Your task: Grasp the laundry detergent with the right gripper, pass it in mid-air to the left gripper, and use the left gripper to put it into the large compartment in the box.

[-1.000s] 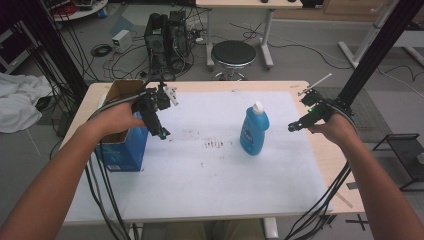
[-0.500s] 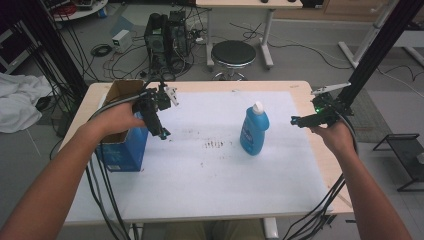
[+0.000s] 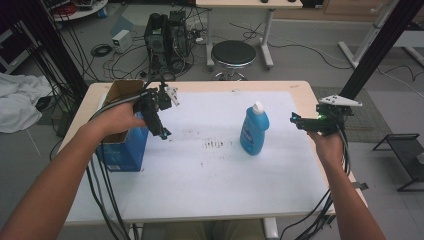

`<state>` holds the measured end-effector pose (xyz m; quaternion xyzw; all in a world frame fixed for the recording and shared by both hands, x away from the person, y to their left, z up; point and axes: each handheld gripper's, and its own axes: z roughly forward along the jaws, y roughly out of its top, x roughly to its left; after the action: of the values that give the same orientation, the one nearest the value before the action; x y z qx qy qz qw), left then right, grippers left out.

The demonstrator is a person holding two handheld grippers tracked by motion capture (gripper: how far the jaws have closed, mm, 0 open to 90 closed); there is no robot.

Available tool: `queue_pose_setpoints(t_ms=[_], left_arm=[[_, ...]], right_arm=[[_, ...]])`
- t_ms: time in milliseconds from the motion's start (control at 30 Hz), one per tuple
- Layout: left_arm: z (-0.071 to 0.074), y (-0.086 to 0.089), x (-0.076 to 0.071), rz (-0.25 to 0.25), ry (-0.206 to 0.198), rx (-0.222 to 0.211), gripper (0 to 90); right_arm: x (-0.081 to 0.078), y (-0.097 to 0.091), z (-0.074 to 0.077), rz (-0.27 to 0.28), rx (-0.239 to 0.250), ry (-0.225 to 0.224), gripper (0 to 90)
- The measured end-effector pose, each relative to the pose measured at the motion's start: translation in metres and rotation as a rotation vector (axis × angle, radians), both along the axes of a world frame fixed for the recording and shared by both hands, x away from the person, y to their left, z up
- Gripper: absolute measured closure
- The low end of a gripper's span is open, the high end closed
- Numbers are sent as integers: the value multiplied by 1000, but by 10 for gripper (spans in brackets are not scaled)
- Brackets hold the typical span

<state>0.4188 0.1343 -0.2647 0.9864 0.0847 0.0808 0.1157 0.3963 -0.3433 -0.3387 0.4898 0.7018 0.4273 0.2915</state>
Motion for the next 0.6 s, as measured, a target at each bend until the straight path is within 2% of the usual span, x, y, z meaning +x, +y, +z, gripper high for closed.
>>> queue_pose_setpoints(t_ms=[33,100,133,200,233,267,300,367,600], left_arm=[[0,0,0,0,-1,-1,63],[0,0,1,-11,2,5,63],[0,0,1,-15,-2,8,63],[-1,0,0,1,-3,-9,63],[0,1,0,-4,-3,-3,63],[1,2,1,-13,0,10,64],[-1,2,0,1,-4,-5,64],[0,3,0,-5,-3,7,63],[0,4,0,-9,-6,7,64]], right_arm=[[-4,0,-5,-15,25,-44,30],[-6,0,-7,-15,37,-61,30],[-10,1,-13,-23,75,-73,30],[-13,2,-15,-25,85,-88,30],[-13,2,-15,-25,85,-88,30],[-17,2,-18,-22,97,-112,30],[-17,2,-18,-22,97,-112,30],[-22,3,-20,-14,120,-139,30],[-36,5,-25,-6,110,-206,30]])
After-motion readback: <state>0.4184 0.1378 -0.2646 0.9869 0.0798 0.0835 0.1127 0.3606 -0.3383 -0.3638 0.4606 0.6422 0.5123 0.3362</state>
